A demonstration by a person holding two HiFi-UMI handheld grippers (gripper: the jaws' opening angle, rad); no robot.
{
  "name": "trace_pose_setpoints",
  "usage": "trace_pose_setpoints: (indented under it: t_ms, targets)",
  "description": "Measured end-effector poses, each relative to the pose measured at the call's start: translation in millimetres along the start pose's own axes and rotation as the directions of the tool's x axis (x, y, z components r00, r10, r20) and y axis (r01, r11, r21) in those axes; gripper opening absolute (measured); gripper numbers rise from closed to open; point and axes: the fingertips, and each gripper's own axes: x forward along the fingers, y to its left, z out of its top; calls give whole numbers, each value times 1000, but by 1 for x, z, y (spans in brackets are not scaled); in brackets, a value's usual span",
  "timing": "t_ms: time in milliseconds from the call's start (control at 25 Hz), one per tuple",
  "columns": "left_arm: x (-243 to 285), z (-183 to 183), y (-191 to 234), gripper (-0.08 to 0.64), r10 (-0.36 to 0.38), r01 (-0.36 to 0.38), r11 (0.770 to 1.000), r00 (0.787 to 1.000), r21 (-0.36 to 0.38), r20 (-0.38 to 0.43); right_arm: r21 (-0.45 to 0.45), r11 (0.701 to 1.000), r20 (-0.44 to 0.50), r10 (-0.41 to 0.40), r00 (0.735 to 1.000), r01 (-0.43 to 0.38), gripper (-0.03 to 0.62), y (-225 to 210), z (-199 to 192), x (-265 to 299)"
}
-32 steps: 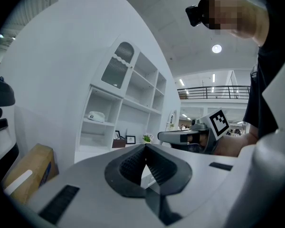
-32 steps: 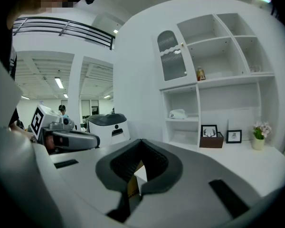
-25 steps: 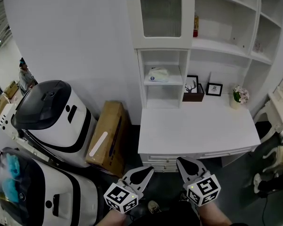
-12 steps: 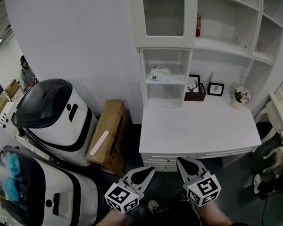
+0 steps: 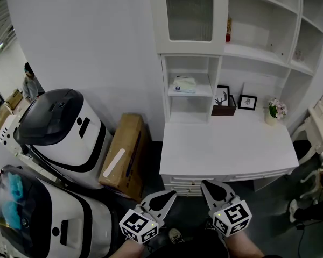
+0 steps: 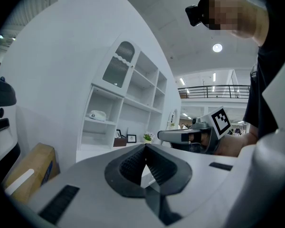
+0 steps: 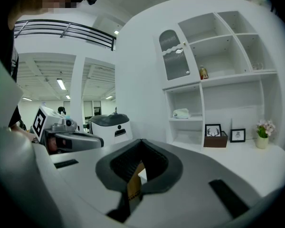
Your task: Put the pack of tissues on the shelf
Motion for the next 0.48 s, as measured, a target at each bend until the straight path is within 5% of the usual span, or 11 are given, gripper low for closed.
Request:
trace_pose_setpoints:
  t_ms: [480]
  targets:
    - [0,0,4,5,2,-2,1000,1000,-2,1,1,1000,2,1,1000,-1,3,0,1,4]
